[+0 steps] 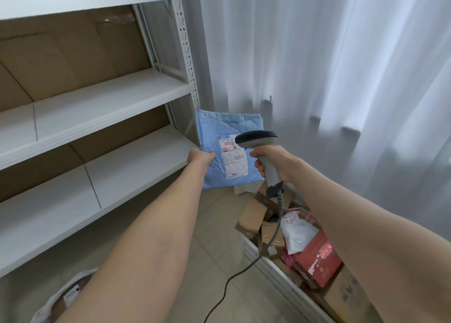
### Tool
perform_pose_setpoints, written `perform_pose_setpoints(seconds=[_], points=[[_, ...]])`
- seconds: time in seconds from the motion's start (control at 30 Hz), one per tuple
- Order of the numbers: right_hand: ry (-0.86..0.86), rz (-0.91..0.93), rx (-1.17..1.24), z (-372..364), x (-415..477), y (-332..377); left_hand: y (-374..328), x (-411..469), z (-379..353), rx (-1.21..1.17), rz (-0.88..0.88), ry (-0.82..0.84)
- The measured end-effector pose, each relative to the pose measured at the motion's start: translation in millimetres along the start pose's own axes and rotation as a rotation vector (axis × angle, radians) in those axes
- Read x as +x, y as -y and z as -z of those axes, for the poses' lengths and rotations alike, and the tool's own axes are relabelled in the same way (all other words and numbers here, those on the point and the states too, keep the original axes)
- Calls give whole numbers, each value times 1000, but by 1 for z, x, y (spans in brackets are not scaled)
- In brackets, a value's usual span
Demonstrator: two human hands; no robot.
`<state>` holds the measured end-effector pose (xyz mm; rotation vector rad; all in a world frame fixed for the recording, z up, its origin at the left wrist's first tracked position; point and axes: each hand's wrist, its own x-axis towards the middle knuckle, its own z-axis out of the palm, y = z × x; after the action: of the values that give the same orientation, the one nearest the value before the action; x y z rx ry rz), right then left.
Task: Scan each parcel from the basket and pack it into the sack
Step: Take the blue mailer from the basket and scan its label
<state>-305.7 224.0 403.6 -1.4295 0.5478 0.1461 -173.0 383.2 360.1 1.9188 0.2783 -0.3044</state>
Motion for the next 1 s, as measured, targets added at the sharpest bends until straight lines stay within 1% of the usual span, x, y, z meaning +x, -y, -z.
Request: perform_pose_setpoints(seconds=[0.23,0.4,0.6,0.73,0.9,1.0], points=[[51,9,38,-54,7,-16,31,-7,68,-102,98,-7],[106,-3,-9,-130,23,-31,71,3,139,-136,166,-104],[218,-50,-46,-258,45,-54,136,33,249,-158,242,-202],[242,-95,-61,-357,65,-75,185,64,331,-182,279,-259],[260,-153,-15,-474,93,-113,244,102,426,-127,344,-328],[270,-182,17,-532,110,-141,284,125,467,-64,375,-330]])
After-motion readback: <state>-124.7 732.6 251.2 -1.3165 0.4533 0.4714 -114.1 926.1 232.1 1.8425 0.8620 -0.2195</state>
